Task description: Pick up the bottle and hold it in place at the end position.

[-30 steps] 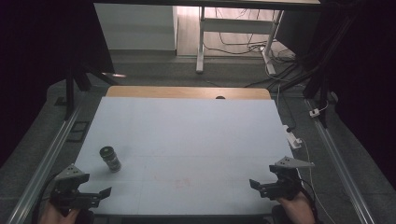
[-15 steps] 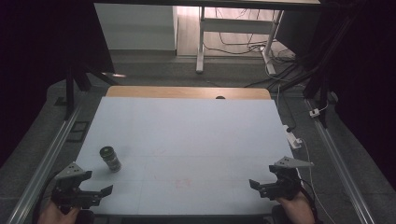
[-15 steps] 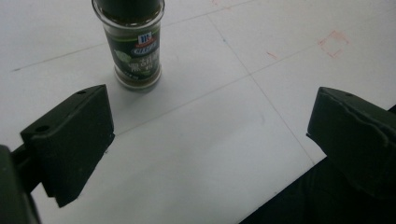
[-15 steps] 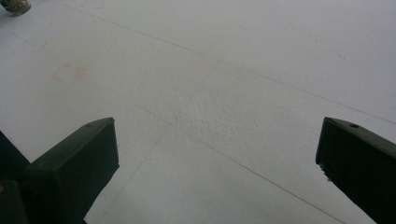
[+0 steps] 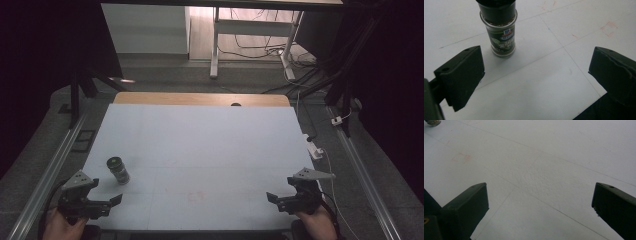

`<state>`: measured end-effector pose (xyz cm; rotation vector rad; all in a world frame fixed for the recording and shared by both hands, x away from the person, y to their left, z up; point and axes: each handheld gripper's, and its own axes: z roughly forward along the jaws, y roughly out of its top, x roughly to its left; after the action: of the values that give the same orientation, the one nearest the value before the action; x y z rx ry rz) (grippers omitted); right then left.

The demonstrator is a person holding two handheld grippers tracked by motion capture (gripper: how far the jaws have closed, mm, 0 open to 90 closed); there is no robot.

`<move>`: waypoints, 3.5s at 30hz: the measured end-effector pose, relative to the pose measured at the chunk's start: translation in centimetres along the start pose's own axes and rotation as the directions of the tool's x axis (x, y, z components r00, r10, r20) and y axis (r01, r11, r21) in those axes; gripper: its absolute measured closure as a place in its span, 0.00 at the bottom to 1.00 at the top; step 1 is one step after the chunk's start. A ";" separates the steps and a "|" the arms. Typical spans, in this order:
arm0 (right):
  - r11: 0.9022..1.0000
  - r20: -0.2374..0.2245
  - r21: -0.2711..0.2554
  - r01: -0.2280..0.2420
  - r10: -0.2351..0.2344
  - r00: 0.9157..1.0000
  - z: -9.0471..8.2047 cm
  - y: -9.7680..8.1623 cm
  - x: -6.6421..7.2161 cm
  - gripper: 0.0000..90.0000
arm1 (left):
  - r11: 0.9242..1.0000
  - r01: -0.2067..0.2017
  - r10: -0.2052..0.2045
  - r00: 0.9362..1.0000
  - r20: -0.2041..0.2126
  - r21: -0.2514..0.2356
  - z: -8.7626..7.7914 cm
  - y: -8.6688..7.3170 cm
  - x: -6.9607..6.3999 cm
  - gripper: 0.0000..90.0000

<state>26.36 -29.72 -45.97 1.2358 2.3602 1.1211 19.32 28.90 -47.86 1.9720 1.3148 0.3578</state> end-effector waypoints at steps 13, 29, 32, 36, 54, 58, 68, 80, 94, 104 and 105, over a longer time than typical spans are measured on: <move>1.000 -0.014 0.002 0.016 -0.016 1.000 0.0 0.0 0.1 0.01 | 1.000 -0.014 0.014 0.999 -0.030 -0.015 1.1 0.7 1.3 0.02; 1.000 -0.015 0.007 0.017 -0.017 1.000 0.1 0.0 0.1 0.01 | 0.996 -0.088 0.089 0.996 -0.014 0.033 4.5 1.8 3.6 0.00; 1.000 -0.015 0.010 0.018 -0.018 1.000 0.1 0.0 0.1 0.01 | 0.996 -0.082 0.082 0.997 -0.014 0.034 4.8 1.9 4.2 0.00; 1.000 -0.015 0.011 0.020 -0.020 1.000 0.1 0.1 0.1 0.01 | 0.997 -0.072 0.072 0.997 0.000 0.029 5.3 2.0 5.1 0.00; 1.000 -0.017 0.014 0.025 -0.025 1.000 0.1 0.1 0.2 0.01 | 0.983 -0.168 0.167 0.986 0.024 0.069 6.4 2.3 5.7 0.41; 1.000 -0.017 0.015 0.026 -0.026 1.000 0.1 0.1 0.2 0.01 | 0.978 -0.198 0.194 0.979 0.056 0.067 6.4 2.4 5.6 0.57; 0.999 -0.017 0.016 0.028 -0.028 0.999 0.1 0.1 0.2 0.01 | 0.979 -0.187 0.183 0.981 0.056 0.078 6.3 2.7 5.3 0.60; 0.999 -0.018 0.020 0.029 -0.029 0.999 0.2 0.1 0.2 0.01 | 0.985 -0.167 0.165 0.985 0.053 0.044 5.6 3.8 4.2 0.60; 0.999 -0.023 0.020 0.034 -0.033 0.999 0.2 0.1 0.2 0.01 | 0.988 -0.152 0.150 0.986 0.070 0.018 5.7 6.2 2.6 0.60; 0.999 -0.023 0.019 0.030 -0.029 0.999 0.2 0.1 0.2 0.01 | 0.988 -0.151 0.149 0.985 0.088 0.011 6.5 8.4 1.0 0.60; 0.999 -0.024 0.018 0.029 -0.029 0.999 0.2 0.1 0.2 0.01 | 0.988 -0.153 0.151 0.984 0.091 0.013 6.6 8.7 0.8 0.60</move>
<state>26.36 -29.45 -46.01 1.1965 2.4031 1.1136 29.46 24.98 -46.53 2.0865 1.1192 0.3258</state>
